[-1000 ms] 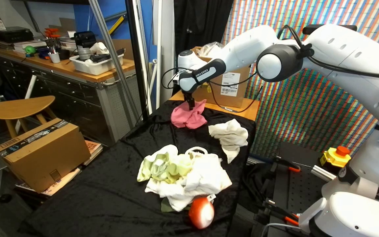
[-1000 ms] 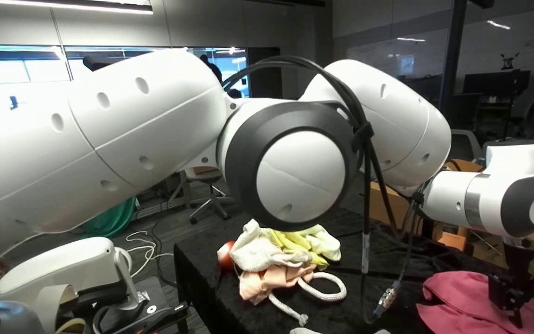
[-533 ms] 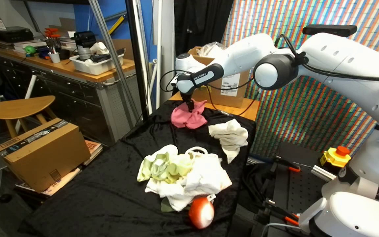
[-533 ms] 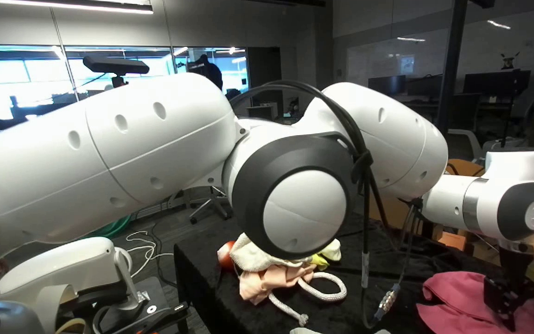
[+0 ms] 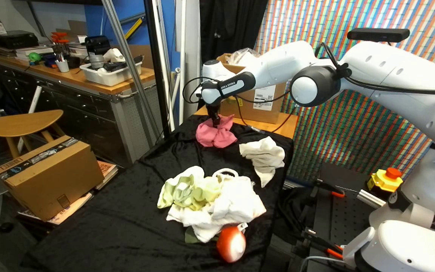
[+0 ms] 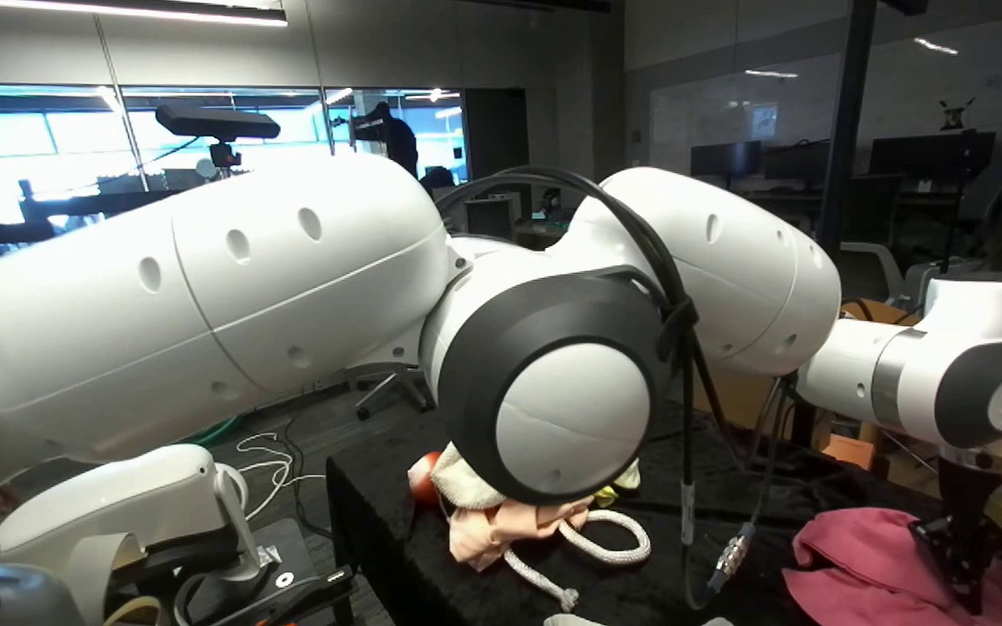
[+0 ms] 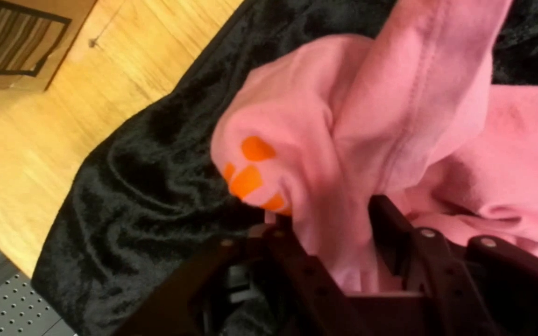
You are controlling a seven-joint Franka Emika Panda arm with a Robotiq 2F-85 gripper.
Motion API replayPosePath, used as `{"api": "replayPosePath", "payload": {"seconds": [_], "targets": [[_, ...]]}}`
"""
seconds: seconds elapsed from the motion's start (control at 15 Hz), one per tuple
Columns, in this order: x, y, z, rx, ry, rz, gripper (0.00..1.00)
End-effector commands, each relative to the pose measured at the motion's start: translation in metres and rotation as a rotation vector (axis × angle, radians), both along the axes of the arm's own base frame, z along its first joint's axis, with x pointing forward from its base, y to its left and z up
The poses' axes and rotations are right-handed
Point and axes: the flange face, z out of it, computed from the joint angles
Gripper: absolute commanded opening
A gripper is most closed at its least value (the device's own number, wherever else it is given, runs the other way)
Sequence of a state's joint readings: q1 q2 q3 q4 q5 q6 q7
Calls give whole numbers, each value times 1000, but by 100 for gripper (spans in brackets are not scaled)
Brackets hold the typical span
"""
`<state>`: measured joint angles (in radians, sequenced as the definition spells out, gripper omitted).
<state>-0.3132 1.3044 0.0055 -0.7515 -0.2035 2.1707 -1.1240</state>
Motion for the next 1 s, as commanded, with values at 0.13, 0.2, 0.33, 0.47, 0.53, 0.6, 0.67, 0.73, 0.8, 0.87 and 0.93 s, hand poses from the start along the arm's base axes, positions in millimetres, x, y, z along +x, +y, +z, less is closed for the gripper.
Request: {"api": "replayPosePath", "payload": {"seconds": [0.13,0.2,0.33,0.47,0.53,0.6,0.67,0.73,0.8,0.87,0.93], "targets": [[3,-5,13,40,-14,-16,10],[4,-5,17,41,-21,-16,7],[5,-4,21,44,-32,-13,9],[6,0,25,53,-30,-20,11],[5,4,29,63,-26,-38,11],[6,6,32,68,-30,-52,11],[6,10,38,77,-30,-66,12],[6,13,45,84,-38,-85,12],[6,16,53,88,-51,-104,12],[5,21,62,89,-54,-124,11],[2,26,71,91,-46,-145,11]]}}
